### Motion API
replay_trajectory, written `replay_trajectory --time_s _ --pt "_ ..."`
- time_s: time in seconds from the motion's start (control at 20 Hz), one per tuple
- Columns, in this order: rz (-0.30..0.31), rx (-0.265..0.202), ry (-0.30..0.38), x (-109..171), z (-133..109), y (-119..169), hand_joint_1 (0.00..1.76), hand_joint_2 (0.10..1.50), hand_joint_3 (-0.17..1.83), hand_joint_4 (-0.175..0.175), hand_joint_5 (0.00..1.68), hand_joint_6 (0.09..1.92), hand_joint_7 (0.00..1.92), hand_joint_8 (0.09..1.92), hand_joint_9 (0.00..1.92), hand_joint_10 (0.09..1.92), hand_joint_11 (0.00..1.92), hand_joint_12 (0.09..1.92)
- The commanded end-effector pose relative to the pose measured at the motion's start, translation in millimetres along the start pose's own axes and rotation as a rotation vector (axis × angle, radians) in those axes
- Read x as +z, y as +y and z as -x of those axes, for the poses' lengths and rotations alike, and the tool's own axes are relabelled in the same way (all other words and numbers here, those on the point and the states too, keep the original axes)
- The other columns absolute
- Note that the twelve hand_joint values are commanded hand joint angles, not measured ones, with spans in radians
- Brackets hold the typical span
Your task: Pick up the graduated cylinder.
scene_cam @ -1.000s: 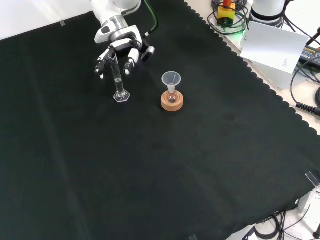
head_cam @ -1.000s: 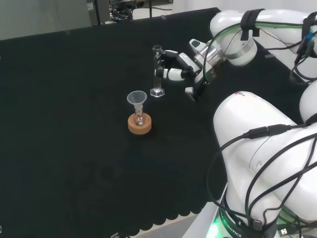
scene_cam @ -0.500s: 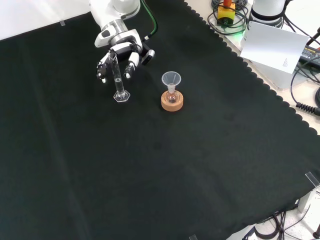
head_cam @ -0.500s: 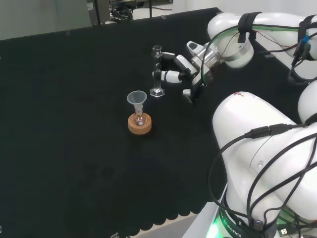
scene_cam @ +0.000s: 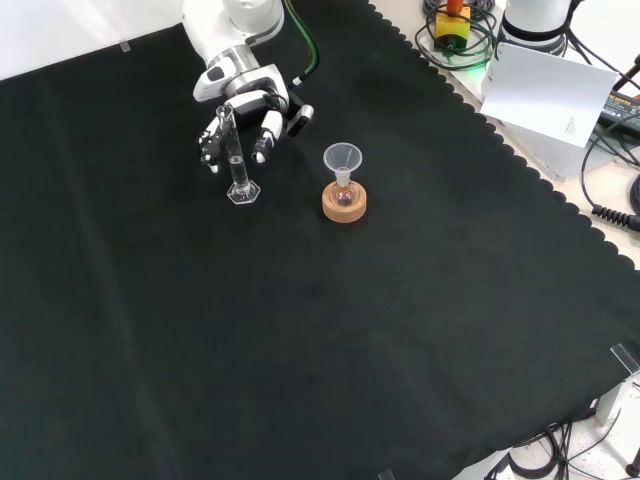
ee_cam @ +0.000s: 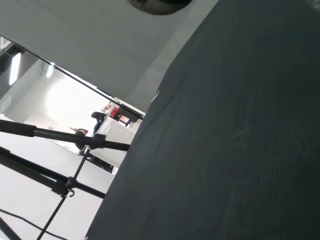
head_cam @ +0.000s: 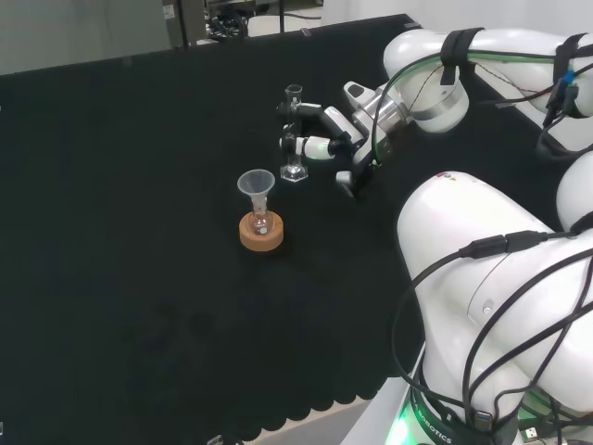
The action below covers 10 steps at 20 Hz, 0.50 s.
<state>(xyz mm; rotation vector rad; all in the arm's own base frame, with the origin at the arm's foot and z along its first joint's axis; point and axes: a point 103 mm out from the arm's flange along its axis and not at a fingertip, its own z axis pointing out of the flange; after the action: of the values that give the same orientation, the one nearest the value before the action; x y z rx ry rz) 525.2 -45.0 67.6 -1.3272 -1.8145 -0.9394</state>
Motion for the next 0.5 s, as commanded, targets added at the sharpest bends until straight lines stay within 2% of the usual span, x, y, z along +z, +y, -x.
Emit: replay_trajectory --time_s 0.05,0.5 --pt "0.017 -0.001 0.019 -10 6 3 1.07 1.00 -0.17 -0.029 0.63 0.12 0.49 0.61 0.68 0.54 0.36 1.28" --pt "0.020 0.000 0.024 7 4 5 1.07 1.00 -0.17 -0.016 0.67 0.18 0.51 0.60 0.72 0.51 0.39 1.27"
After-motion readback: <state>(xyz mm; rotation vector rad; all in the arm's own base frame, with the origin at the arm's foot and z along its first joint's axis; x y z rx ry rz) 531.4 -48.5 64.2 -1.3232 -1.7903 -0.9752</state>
